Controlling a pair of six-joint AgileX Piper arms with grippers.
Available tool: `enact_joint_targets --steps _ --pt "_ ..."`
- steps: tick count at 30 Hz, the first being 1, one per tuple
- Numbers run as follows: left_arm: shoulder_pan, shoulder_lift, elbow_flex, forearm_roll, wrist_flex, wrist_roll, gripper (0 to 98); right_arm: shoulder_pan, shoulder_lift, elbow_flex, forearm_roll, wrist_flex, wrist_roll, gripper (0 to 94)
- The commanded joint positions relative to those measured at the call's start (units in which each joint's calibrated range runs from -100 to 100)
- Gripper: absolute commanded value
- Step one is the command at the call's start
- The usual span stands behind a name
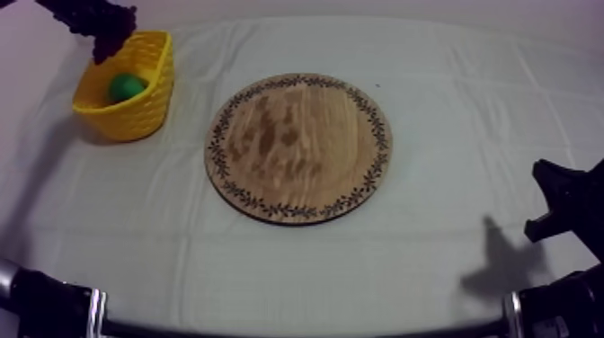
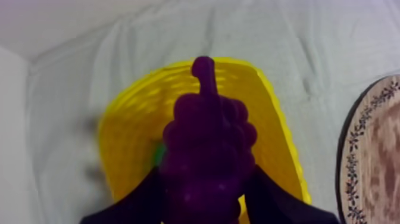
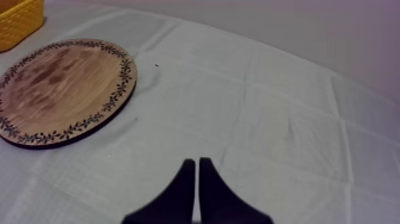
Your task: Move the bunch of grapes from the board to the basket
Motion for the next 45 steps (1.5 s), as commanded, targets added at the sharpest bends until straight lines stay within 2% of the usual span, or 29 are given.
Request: enact_joint_targets --steps 1,15,19,21,25,26,29,32,35,37,42,45 --pt "0.0 3.3 -0.2 0.07 -0.8 0.0 33.7 0.0 0.0 0.0 0.0 0.0 0.0 0.4" --pt "0.1 11.5 -3.7 -0.63 -1.8 0.8 32.4 0.0 0.0 0.0 0.0 0.0 0.0 0.4" --pt "-0.2 12.1 -4.0 -0.79 -1.7 0.7 34.7 0.0 0.0 0.0 0.0 0.0 0.0 0.4" --pt "-0.2 12.1 -4.2 -0.95 -1.7 1.4 42.7 0.0 0.0 0.0 0.0 0.0 0.0 0.4" --pt "0.1 11.8 -4.7 -1.68 -0.9 3.3 76.1 0.0 0.0 0.0 0.0 0.0 0.0 0.4" --pt "0.2 11.7 -4.9 -1.93 -0.7 3.8 81.9 0.0 0.0 0.0 0.0 0.0 0.0 0.4" --pt "0.5 11.1 -5.0 -2.55 -0.3 5.0 90.9 0.0 0.0 0.0 0.0 0.0 0.0 0.4" --pt "0.5 10.6 -4.7 -2.81 -0.4 5.6 93.8 0.0 0.0 0.0 0.0 0.0 0.0 0.4" --pt "0.4 9.8 -4.2 -2.84 -1.1 6.0 91.2 0.0 0.0 0.0 0.0 0.0 0.0 0.4" --pt "0.3 9.0 -3.8 -2.86 -2.2 6.3 84.3 0.0 0.0 0.0 0.0 0.0 0.0 0.4" --pt "-0.5 5.9 -2.5 -2.79 -6.9 7.4 57.0 0.0 0.0 0.0 0.0 0.0 0.0 0.4" --pt "-1.4 3.1 -1.2 -2.33 -10.8 7.5 37.1 0.0 0.0 0.0 0.0 0.0 0.0 0.4"
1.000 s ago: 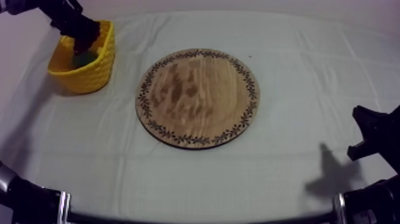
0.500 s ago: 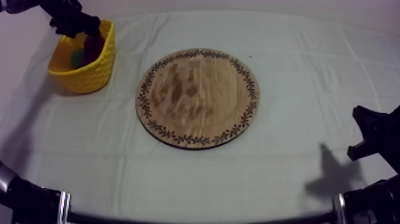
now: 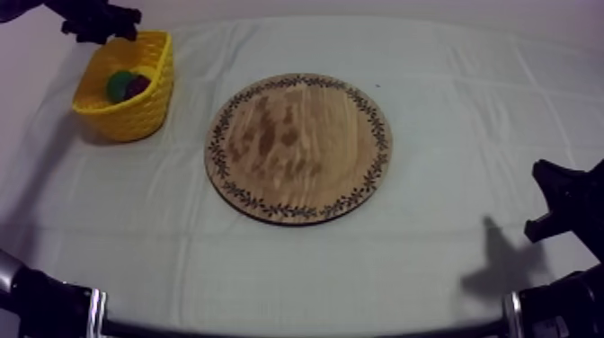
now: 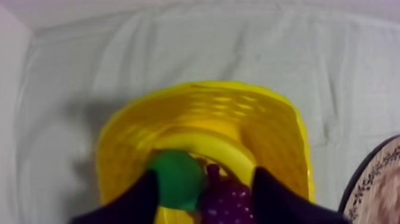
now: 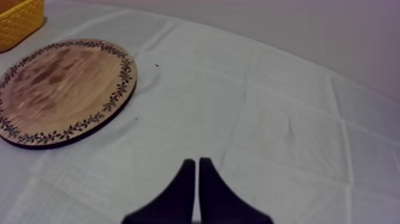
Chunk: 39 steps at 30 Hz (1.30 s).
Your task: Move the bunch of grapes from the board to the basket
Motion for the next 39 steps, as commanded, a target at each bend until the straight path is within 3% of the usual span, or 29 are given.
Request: enact_joint_targets --steps 1,3,6,11,16,25,39 --pt "-0.6 -2.5 1.0 0.68 -3.4 -0.5 30.1 0.0 0.0 0.0 0.0 0.0 0.0 0.4" --pt "-1.5 -5.2 2.4 1.95 -5.4 -1.7 17.9 0.0 0.0 0.0 0.0 0.0 0.0 0.4" --pt "-2.9 -10.0 5.1 3.73 -6.8 -3.6 8.4 0.0 0.0 0.0 0.0 0.0 0.0 0.4" --pt "-5.4 -20.1 12.8 5.12 -8.4 -5.9 2.0 0.0 0.0 0.0 0.0 0.0 0.0 0.4" --pt "-7.9 -32.0 22.5 5.42 -10.2 -6.0 0.3 0.0 0.0 0.0 0.0 0.0 0.0 0.4" --pt "-10.1 -58.4 45.8 4.72 -17.4 -4.7 0.0 0.0 0.0 0.0 0.0 0.0 0.0 0.4" --pt "-5.0 -96.4 75.5 1.72 -20.8 -1.4 0.0 0.0 0.0 0.0 0.0 0.0 0.0 0.4"
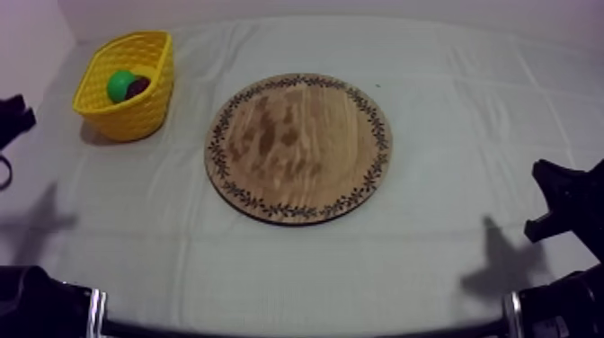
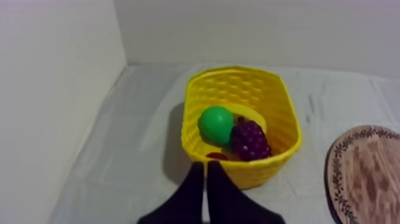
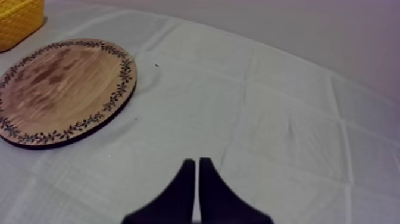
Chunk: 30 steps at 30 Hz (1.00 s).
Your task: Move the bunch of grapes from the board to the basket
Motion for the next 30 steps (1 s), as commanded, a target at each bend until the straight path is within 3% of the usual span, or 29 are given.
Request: enact_joint_targets --steps 1,7,19,30 --pt "0.7 -11.8 7.5 -0.78 -0.1 0.4 0.0 0.0 0.0 0.0 0.0 0.0 0.0 0.4" --pt "2.6 -20.8 15.8 -2.94 -0.1 1.6 0.0 0.0 0.0 0.0 0.0 0.0 0.0 0.4" --pt "3.4 -31.5 25.0 -2.34 -0.2 0.5 0.0 0.0 0.0 0.0 0.0 0.0 0.0 0.4" --pt "2.8 -32.4 26.2 -1.68 -2.3 1.5 0.0 0.0 0.0 0.0 0.0 0.0 0.0 0.4"
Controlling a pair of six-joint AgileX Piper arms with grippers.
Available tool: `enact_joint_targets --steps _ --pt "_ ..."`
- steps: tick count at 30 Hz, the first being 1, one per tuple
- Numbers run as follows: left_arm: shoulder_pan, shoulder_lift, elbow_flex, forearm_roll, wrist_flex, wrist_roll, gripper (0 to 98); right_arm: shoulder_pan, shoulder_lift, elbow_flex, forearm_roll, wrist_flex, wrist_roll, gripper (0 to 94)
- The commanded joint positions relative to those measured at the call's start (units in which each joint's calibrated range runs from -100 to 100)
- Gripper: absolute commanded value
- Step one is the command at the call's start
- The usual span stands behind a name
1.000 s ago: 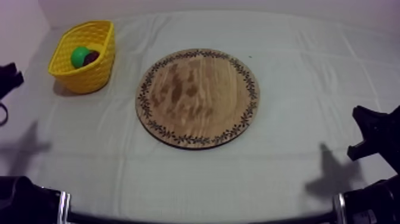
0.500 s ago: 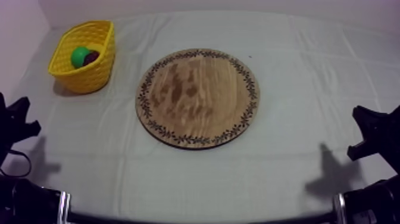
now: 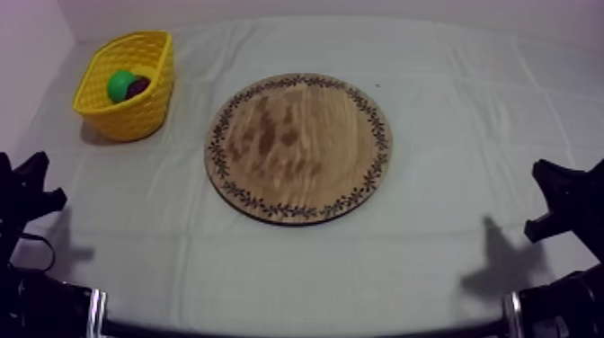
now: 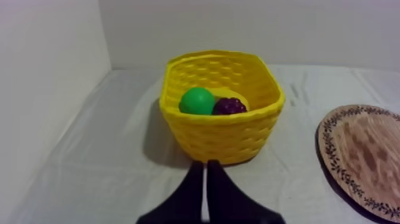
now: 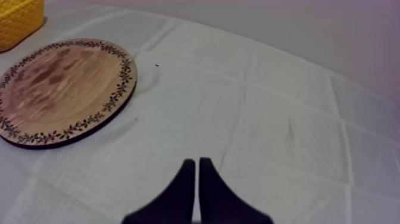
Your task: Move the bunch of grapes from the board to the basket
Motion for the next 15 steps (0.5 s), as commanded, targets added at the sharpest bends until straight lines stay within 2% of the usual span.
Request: enact_joint_targets --steps 1,15 --pt "-0.1 0.0 0.0 0.05 -0.2 0.1 0.0 0.0 0.0 0.0 0.0 0.0 0.0 0.4" --pt "-2.1 -0.1 0.1 0.13 -0.3 1.3 0.0 0.1 0.0 0.0 0.0 0.0 0.0 0.4"
